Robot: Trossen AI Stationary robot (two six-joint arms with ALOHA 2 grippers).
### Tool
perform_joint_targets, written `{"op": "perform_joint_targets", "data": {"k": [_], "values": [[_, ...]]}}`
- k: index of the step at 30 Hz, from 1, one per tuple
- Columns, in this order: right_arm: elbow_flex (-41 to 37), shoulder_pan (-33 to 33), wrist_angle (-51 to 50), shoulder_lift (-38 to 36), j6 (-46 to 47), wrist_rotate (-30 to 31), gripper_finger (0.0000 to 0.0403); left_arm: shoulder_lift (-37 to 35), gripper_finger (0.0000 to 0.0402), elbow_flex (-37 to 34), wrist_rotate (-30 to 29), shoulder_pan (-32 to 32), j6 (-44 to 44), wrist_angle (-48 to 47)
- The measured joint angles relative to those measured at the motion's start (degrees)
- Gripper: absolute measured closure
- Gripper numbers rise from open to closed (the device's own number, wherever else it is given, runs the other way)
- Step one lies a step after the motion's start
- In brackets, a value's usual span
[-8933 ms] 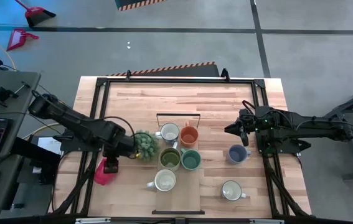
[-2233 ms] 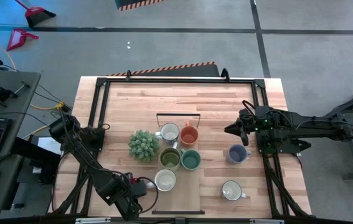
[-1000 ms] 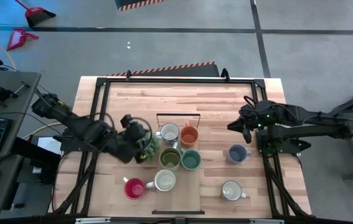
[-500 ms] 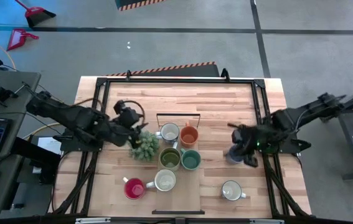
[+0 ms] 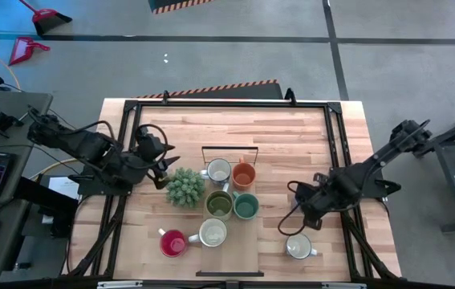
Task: Place coffee mugs
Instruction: Put the purple mug on the shelf
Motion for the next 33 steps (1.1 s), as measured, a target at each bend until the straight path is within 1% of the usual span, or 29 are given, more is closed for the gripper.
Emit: {"op": "perform_joint_targets", "data": {"k": [3, 8, 12, 17, 25, 33], "values": [[0.1, -0.8, 2.8, 0.9, -0.7, -1.8, 0.0337, -0.4, 0.0247, 0.0, -1.2, -0.1, 0.7, 0.2], [0.1, -2.4, 3.8, 1.3, 0.1, 0.2, 0.0299, -0.4, 0.0247, 0.0, -2.5, -0.1, 0.7, 0.2], [0.1, -3.3, 3.6, 1.3, 1.8, 0.5, 0.028, -0.3, 0.0248, 0.0, -2.5, -0.1, -0.1, 0.2], [0.0, -3.3, 3.7, 2.7, 3.9, 0.2, 0.0276, -0.4, 0.0248, 0.0, -2.2, -0.1, -0.2, 0.2], [0.0, -3.2, 3.5, 9.4, 4.3, -0.6, 0.0276, -0.4, 0.0248, 0.0, -1.1, -0.1, -0.3, 0.2], [0.0, -3.6, 3.3, 14.6, 10.1, -0.4, 0.0277, -0.4, 0.0248, 0.0, -0.8, -0.1, -0.2, 0.1]]}}
